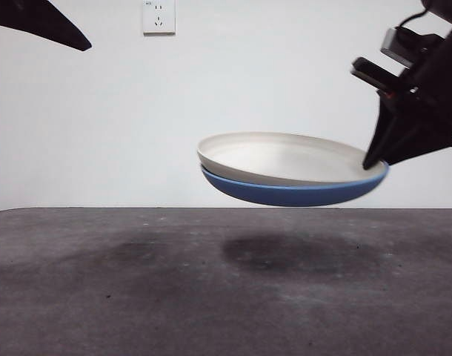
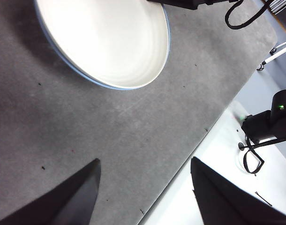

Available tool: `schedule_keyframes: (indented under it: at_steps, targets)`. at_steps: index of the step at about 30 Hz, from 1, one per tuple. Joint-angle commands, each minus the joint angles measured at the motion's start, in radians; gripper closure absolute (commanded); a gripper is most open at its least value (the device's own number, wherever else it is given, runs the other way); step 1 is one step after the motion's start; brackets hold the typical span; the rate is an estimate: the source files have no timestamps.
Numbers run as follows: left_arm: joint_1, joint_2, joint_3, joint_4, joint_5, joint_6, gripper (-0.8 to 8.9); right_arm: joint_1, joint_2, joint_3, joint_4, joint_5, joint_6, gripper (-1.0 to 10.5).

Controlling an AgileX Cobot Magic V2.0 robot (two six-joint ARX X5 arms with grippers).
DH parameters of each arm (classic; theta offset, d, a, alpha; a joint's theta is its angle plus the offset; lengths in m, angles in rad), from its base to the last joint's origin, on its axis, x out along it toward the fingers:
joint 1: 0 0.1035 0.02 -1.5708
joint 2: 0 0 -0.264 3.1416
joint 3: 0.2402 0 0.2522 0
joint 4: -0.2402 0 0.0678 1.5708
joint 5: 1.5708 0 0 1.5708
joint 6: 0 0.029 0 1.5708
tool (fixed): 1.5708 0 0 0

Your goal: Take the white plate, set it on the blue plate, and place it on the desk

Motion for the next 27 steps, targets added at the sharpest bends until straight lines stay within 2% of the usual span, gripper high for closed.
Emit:
schedule_keyframes:
  at_steps: [1,14,23,27]
  targets:
    - [-0.005,0.003,0.007,0.011,0.005,0.015,5.02,0.024,0.045,0.044,0.018,0.006,0.043,9.4]
    - [-0.005,0.003,0.007,0.011,0.005,0.015,5.02,0.104,0.278,0.098,0.122,0.029,0.113,9.4]
    - [-0.005,0.003,0.007,0.011,0.005,0.015,5.02,0.131,0.394,0.151,0.140,0.029,0.117,9.4]
    - [-0.005,0.003,0.007,0.010,0.005,0.015,5.02,0.135,0.398,0.151,0.141,0.060,0.116,9.4]
